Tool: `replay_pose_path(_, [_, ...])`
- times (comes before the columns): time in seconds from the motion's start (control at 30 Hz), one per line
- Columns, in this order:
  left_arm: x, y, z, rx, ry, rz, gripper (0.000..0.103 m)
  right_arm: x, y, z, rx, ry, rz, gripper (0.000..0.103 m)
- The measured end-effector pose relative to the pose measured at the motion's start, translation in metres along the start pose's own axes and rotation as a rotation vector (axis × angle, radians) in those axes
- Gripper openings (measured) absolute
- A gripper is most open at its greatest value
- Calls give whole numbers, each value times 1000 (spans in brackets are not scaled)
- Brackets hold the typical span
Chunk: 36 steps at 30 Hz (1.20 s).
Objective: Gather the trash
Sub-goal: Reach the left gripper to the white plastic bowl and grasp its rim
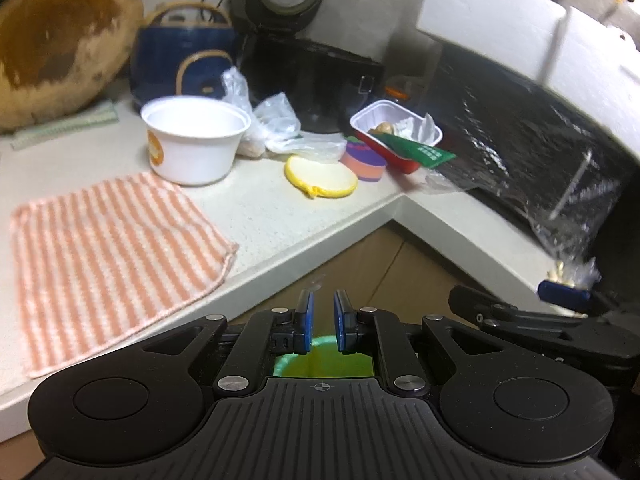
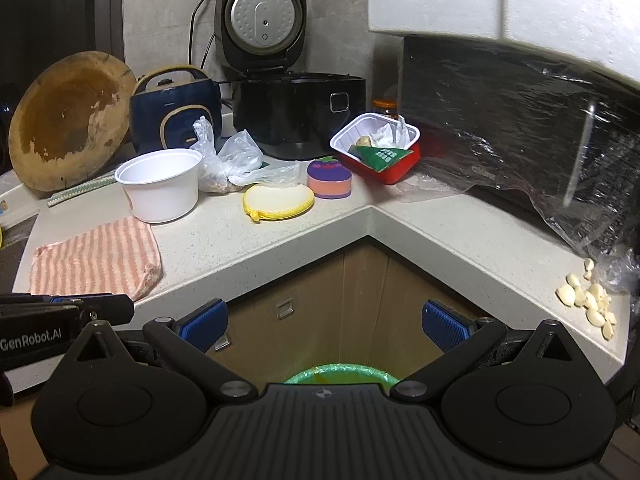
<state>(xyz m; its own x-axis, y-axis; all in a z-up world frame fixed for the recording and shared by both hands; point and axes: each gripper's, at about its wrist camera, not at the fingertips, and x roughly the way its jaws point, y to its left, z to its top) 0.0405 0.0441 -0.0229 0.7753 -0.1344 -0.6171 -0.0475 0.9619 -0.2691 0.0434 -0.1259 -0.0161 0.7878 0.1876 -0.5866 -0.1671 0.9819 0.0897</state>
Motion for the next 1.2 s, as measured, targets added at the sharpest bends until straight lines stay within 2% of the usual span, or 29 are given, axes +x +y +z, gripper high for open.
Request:
replay_pose_path(0.1, [22, 22, 17, -64, 30, -122, 14, 17, 3, 9, 8, 14, -8, 103])
replay_pose_path(0.17, [36, 33, 29, -93, 32, -163, 14, 27, 5, 15, 11, 21, 4, 103])
replay_pose_path(0.27, [58, 42, 48, -75, 1, -108, 14, 41, 10, 27, 24, 5, 32, 103])
replay_pose_path(0.33, [71, 48, 58, -51, -26, -82, 15, 52, 15, 38, 21, -6, 19, 103])
replay_pose_path(0.4, [86, 61, 68, -47, -40, -148, 15, 63, 20, 49, 29, -6, -3, 103])
replay_pose_path(0.5, [109, 81, 84, -70, -1, -228, 14, 78, 22, 62, 67, -3, -17, 103])
replay_pose_path(0.63, [131, 104, 99, -90, 24, -241, 14, 105, 31, 71, 118, 39, -82, 103])
replay_pose_path(0.83, [128, 128, 118, -164, -63, -274, 14, 131, 44, 74, 100, 91, -116, 103])
replay_pose_path(0.9, [124, 133, 120, -174, -92, -257, 14, 137, 48, 77, 93, 87, -136, 103])
replay_pose_path(0.97, [119, 139, 120, -207, -119, -213, 14, 147, 53, 81, 86, 98, -113, 103])
replay_pose_path(1.1, [99, 148, 124, -262, -177, -105, 14, 160, 60, 79, 53, 139, 65, 103])
replay_pose_path(1.2, [80, 158, 136, -256, -285, 19, 15, 168, 68, 77, 67, 135, 213, 103])
